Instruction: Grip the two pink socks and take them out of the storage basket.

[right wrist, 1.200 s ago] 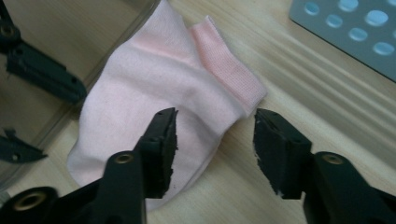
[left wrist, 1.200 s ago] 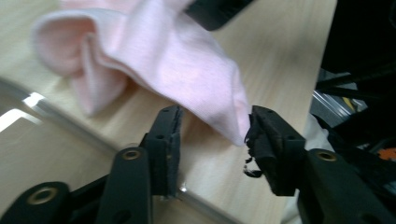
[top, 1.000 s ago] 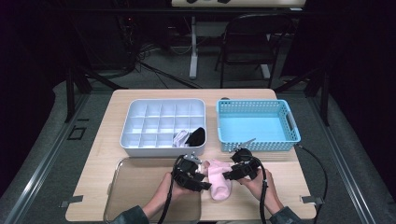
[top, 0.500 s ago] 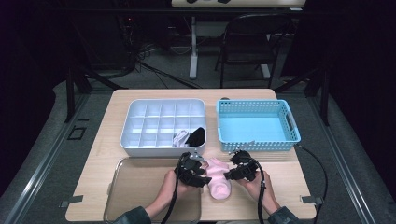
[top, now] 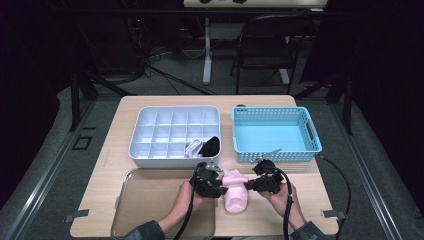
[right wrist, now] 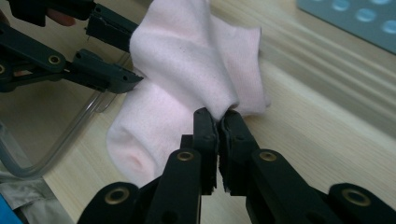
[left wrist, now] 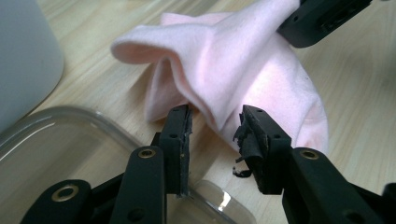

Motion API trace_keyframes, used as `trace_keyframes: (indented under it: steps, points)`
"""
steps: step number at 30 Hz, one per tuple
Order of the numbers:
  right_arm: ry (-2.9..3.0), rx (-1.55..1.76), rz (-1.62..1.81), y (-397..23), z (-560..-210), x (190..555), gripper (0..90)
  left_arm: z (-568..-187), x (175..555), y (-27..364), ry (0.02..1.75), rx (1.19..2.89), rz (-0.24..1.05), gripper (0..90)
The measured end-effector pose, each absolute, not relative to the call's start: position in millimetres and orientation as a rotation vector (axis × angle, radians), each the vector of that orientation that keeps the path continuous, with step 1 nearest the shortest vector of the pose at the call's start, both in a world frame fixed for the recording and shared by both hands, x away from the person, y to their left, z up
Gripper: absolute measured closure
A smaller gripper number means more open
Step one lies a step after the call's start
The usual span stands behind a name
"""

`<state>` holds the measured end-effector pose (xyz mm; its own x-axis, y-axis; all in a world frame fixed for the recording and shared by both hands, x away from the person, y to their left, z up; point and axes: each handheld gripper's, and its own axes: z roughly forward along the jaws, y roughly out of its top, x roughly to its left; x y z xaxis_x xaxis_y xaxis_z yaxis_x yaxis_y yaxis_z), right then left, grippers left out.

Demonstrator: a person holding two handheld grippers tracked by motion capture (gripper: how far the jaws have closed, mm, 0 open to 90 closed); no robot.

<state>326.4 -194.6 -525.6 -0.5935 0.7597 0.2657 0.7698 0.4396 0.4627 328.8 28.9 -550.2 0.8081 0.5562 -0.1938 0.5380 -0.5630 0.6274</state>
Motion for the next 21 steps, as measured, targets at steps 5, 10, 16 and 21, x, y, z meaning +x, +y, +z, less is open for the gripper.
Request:
trace_keyframes:
  steps: [5,10,16,21]
  points:
    - [-2.649,-1.447,-0.869,-204.4,-509.8,320.6,85.5,-543.6,322.8,26.6,0.762,2.278,0.105,64.6]
    - [-2.598,-1.473,-0.935,-202.8,-508.5,321.6,84.4,-536.8,304.7,21.3,0.709,2.270,0.154,59.6]
    - [-2.570,-1.422,-0.975,-185.2,-522.0,327.5,72.4,-542.1,288.4,9.6,0.655,2.366,0.191,47.0]
    - [-2.676,-1.444,-1.035,-201.6,-507.9,322.3,66.3,-544.3,277.2,-4.0,0.598,2.409,0.205,41.0]
